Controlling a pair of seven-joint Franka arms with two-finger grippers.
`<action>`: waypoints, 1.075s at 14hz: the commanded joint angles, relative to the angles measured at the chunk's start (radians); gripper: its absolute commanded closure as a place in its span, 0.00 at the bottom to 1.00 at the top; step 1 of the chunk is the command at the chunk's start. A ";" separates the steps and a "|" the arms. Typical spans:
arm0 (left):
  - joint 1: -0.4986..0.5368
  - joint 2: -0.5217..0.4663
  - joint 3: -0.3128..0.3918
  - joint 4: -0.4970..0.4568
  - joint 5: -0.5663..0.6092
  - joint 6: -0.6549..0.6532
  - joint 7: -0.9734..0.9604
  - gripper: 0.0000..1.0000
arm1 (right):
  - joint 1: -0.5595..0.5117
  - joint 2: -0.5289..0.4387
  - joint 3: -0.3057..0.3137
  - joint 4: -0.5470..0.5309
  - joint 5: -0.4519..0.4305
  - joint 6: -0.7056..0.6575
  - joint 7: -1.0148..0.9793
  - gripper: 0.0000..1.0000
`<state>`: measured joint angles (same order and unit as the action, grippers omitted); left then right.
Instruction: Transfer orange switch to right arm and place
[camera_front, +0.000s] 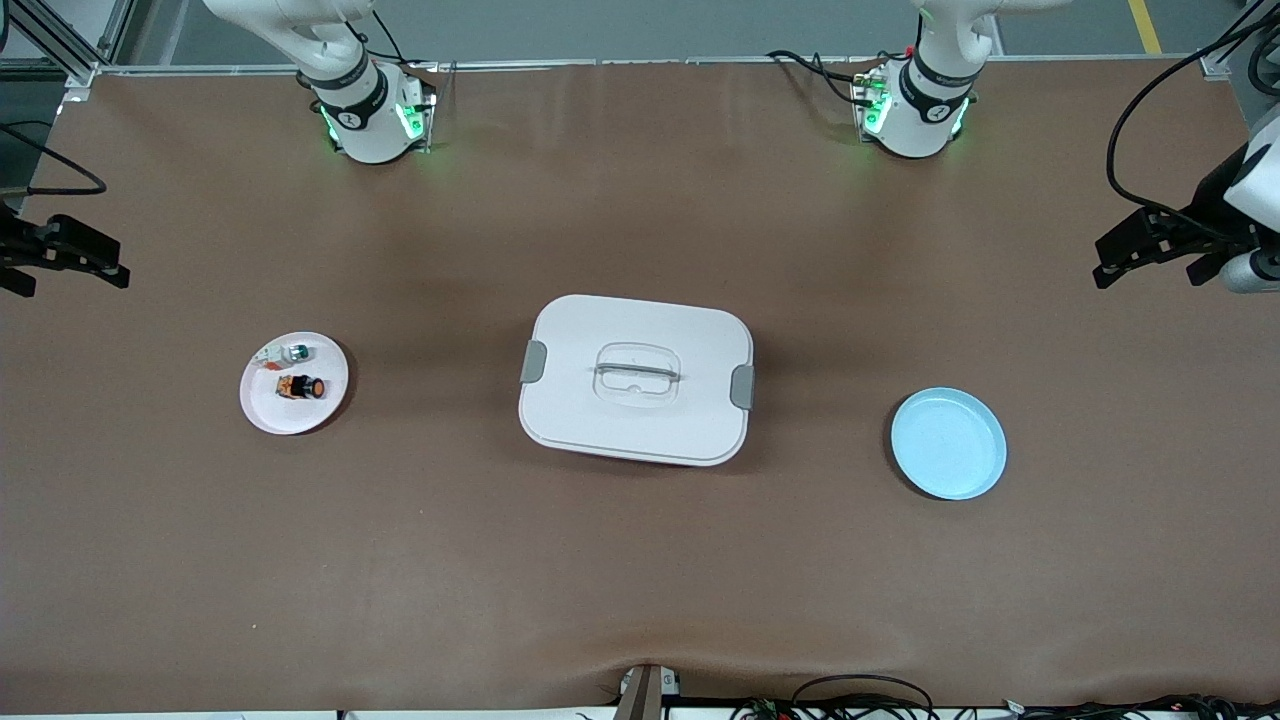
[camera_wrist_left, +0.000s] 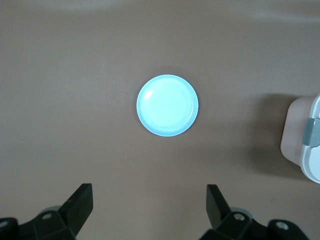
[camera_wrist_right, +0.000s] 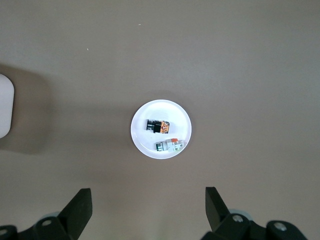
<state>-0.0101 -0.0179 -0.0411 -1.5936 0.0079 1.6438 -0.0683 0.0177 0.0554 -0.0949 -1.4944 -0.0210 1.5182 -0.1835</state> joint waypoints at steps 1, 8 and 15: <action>-0.004 0.012 0.009 0.030 -0.017 -0.028 -0.022 0.00 | -0.007 -0.005 0.006 0.017 0.000 -0.016 0.015 0.00; -0.007 0.015 0.009 0.031 -0.014 -0.048 -0.034 0.00 | -0.009 -0.065 0.004 -0.040 0.000 -0.010 0.078 0.00; -0.008 0.035 0.009 0.032 -0.014 -0.061 -0.034 0.00 | -0.010 -0.095 0.003 -0.041 0.030 -0.016 0.079 0.00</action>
<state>-0.0100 0.0048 -0.0407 -1.5916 0.0063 1.6082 -0.0977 0.0168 -0.0040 -0.0971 -1.5069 -0.0148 1.5045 -0.1229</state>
